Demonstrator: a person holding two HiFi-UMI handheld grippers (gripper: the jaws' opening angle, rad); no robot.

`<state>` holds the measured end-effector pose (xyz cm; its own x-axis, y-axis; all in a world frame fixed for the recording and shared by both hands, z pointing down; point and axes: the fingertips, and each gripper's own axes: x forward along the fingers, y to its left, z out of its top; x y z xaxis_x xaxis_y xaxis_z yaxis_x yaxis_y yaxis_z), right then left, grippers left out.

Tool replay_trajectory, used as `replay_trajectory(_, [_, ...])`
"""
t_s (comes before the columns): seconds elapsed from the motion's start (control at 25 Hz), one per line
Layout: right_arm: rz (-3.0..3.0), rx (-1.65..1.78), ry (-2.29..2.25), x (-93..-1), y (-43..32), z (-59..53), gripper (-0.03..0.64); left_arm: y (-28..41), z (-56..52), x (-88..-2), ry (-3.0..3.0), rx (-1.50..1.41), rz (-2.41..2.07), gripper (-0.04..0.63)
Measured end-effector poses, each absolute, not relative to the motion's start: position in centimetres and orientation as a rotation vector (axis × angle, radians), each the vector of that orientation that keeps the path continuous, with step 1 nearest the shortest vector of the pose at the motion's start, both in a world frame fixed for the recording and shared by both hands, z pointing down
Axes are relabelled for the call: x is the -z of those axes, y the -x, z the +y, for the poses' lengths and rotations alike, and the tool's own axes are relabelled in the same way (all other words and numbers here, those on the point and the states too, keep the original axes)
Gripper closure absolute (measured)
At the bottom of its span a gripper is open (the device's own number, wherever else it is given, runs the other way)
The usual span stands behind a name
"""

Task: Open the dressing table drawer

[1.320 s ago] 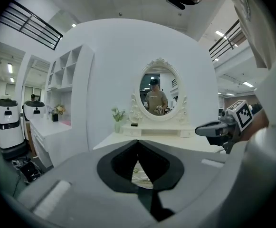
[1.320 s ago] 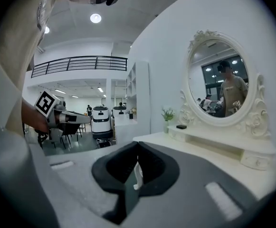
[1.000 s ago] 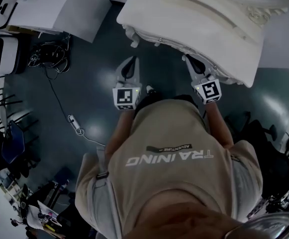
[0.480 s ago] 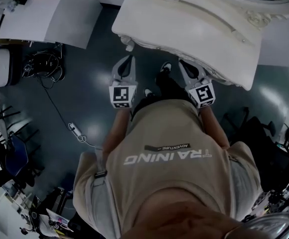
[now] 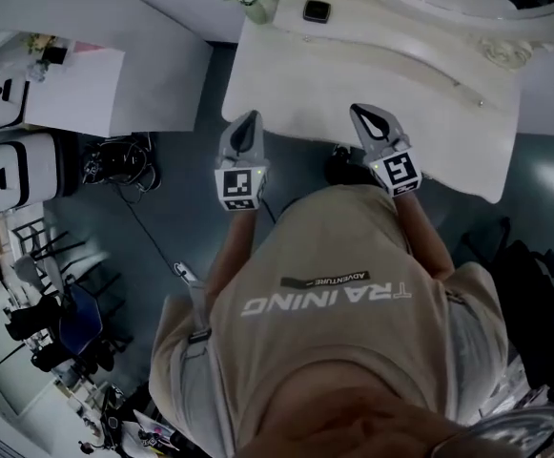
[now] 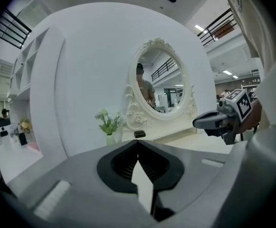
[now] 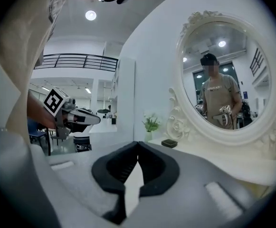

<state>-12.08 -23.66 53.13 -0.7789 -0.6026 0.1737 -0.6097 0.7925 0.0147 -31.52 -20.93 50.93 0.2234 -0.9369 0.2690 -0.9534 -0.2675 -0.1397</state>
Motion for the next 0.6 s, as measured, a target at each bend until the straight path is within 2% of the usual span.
replay_trajectory(0.12, [-2.815,-0.069,-0.984,-53.0,9.7,-27.4,0.614,29.1,-25.7,-50.2,-2.469,-0.505,-1.855,0.588])
replay_trajectory(0.4, [-2.803,-0.077,-1.12,-53.8,5.6,-32.4,0.614,25.8,-33.6,-53.2,-2.358,-0.4,-1.771,0.588])
replay_trajectory(0.6, [-2.787,-0.099,-1.185,-54.2,3.9,-33.8,0.614,24.5,-37.2,-56.6,-2.366,-0.497,-1.714,0.588])
